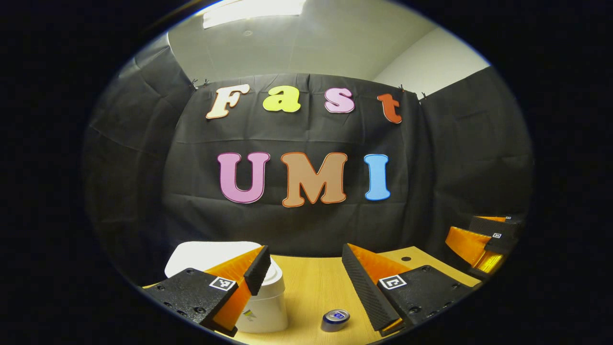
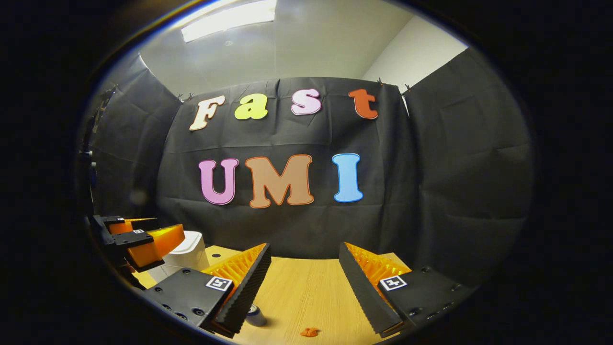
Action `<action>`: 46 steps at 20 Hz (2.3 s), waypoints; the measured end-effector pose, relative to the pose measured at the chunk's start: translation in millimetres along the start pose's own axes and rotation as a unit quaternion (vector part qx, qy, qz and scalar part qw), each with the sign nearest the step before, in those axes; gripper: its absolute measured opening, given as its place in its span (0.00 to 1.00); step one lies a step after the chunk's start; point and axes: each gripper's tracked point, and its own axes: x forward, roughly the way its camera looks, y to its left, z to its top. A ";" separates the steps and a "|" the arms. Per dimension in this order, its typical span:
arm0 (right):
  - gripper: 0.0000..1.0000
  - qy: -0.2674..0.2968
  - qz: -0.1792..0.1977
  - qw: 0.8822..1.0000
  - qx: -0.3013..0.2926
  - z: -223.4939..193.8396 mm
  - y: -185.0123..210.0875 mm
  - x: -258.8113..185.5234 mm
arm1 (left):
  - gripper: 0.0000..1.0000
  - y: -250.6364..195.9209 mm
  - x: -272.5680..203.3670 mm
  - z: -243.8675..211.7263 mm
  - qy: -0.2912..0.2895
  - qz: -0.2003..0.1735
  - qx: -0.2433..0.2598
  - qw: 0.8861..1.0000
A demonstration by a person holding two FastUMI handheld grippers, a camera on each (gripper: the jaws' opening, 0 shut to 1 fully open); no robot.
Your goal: Press the lid of the desktop garbage bin to open it, pick up the crumpled paper on the desktop and throw it into the bin, then pick up the pop can on the desktop and drop it into the bin, and finally close the garbage bin lid.
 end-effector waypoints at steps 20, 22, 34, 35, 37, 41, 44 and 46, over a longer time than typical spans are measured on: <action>0.95 -0.014 0.015 1.000 0.010 13.8 8.6 4.9 | 0.01 73.0 1.0 2.0 0.006 0.112 0.026 0.993; 0.95 -0.015 0.015 1.000 0.008 13.5 10.4 3.3 | 0.00 86.5 0.4 -8.5 0.027 0.128 0.029 0.991; 0.96 -0.003 0.003 1.000 0.006 7.8 5.1 -0.2 | 0.00 136.1 2.4 -69.5 0.102 0.170 0.005 0.980; 0.96 0.001 0.003 1.000 0.006 5.7 4.9 0.1 | 0.00 137.1 3.9 -75.1 0.114 0.171 0.006 0.979; 0.96 0.010 0.007 1.000 0.010 -0.9 7.4 -0.8 | 0.00 138.8 3.5 -72.9 0.113 0.176 0.019 0.978; 0.95 0.022 0.010 1.000 0.005 -9.6 9.8 -3.0 | 0.00 141.0 3.7 -77.2 0.104 0.185 -0.021 0.977; 0.95 0.026 0.014 1.000 0.000 -11.4 11.6 -3.8 | 0.00 136.0 5.4 -77.8 0.094 0.169 -0.050 0.980; 0.95 0.025 0.021 0.999 0.005 -10.6 16.1 -2.9 | 0.00 136.9 3.9 -77.1 0.092 0.171 -0.047 0.980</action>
